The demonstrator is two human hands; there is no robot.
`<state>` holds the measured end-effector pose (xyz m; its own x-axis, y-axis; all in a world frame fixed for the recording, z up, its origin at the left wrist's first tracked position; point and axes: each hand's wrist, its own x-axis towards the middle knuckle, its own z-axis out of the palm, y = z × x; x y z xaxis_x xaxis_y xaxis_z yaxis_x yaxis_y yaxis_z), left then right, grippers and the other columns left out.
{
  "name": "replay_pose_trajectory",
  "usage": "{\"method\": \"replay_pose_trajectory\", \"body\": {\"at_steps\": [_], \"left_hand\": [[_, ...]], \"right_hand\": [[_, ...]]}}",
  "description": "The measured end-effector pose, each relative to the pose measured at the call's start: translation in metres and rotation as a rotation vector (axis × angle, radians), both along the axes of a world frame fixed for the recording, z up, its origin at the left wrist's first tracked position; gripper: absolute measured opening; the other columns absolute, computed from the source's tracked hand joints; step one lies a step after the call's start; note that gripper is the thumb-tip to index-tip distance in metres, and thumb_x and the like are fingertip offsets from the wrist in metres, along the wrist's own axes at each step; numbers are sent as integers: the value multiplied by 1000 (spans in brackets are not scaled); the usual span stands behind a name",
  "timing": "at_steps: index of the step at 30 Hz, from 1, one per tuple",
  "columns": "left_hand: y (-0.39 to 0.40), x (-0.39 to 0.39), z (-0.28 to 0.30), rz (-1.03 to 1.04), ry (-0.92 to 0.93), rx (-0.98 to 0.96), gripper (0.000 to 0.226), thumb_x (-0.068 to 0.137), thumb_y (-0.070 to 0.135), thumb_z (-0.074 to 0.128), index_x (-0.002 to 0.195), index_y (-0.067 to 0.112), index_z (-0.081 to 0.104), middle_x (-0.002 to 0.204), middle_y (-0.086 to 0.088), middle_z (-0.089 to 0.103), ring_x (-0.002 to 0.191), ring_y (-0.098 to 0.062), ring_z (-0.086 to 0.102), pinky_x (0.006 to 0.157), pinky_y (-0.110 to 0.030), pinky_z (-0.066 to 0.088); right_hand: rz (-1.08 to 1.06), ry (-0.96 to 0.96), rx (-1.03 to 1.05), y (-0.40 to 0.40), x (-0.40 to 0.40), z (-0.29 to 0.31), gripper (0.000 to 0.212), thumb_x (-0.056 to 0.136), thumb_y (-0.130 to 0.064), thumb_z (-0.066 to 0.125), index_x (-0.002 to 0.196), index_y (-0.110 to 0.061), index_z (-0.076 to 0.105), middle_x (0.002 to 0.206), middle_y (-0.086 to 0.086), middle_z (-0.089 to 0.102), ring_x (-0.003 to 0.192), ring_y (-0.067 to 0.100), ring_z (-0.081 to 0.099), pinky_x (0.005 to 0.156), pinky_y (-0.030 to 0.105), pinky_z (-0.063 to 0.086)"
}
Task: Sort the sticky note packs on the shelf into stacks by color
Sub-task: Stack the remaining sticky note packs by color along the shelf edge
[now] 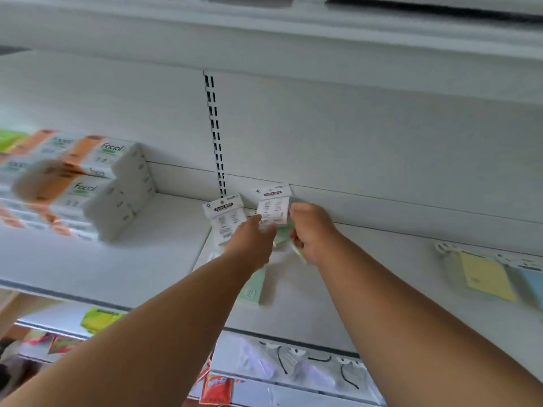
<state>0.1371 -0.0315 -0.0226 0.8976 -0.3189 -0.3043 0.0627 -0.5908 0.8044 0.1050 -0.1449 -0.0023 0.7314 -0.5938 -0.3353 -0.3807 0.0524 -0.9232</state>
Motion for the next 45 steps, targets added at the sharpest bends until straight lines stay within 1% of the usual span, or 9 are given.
{"method": "replay_pose_trajectory", "body": {"at_steps": [5,8,11,14,17,23,28,38,45], "left_hand": [[15,15,7,164,248,-370,52,96,62,34,117,21,58,104,1,67,45,-20,53,49,-26,40],[20,13,6,153,192,-397,26,97,40,50,102,16,60,87,-7,69,41,-18,46,45,-24,37],[20,3,2,197,203,-466,13,96,22,51,95,12,60,62,0,68,38,-18,40,42,-22,32],[17,-13,-1,186,399,-632,14,96,23,53,102,12,60,80,-6,76,41,-19,35,46,-24,29],[10,-39,2,107,570,-745,11,97,22,53,99,14,60,95,-15,75,45,-19,31,49,-27,27],[-29,-94,-4,-263,260,-290,15,88,22,64,79,10,63,57,-5,57,37,-14,41,43,-18,33],[-84,-148,0,-466,88,-199,14,84,21,65,97,21,60,79,0,71,50,-10,53,54,-27,48],[-257,-328,4,-559,-65,-146,4,91,27,59,93,23,59,77,8,59,61,-11,55,57,-20,44],[-385,-411,9,-673,-207,30,36,90,27,54,125,22,50,110,2,68,105,-22,61,81,-29,49]], "right_hand": [[43,19,180,10,0,2,31,94,-6,43,102,-22,69,89,1,68,44,12,39,39,16,25],[205,35,9,23,-7,-2,33,92,-7,45,92,-22,74,87,12,71,45,13,42,44,21,27],[86,-4,-118,24,-17,-8,29,88,-8,47,81,-21,72,76,15,67,44,15,45,44,22,34],[-140,15,-283,15,-35,-9,10,84,-28,58,78,-21,62,77,2,65,60,20,54,58,34,46],[-223,82,-257,-5,-63,-5,25,84,-39,64,76,-16,57,64,-1,55,52,18,46,52,30,37],[-258,46,-80,-59,-142,-1,11,88,-24,67,86,-15,61,67,6,51,43,14,31,41,21,23],[-299,68,-117,-109,-216,-4,10,88,-24,68,84,-19,60,69,3,54,47,14,39,41,20,27],[-368,183,-467,-277,-403,3,14,85,-28,69,88,-15,64,79,-5,60,73,15,54,71,28,42],[-399,364,-428,-387,-498,-1,25,89,-32,65,87,-7,66,84,10,63,69,22,55,62,34,47]]}}
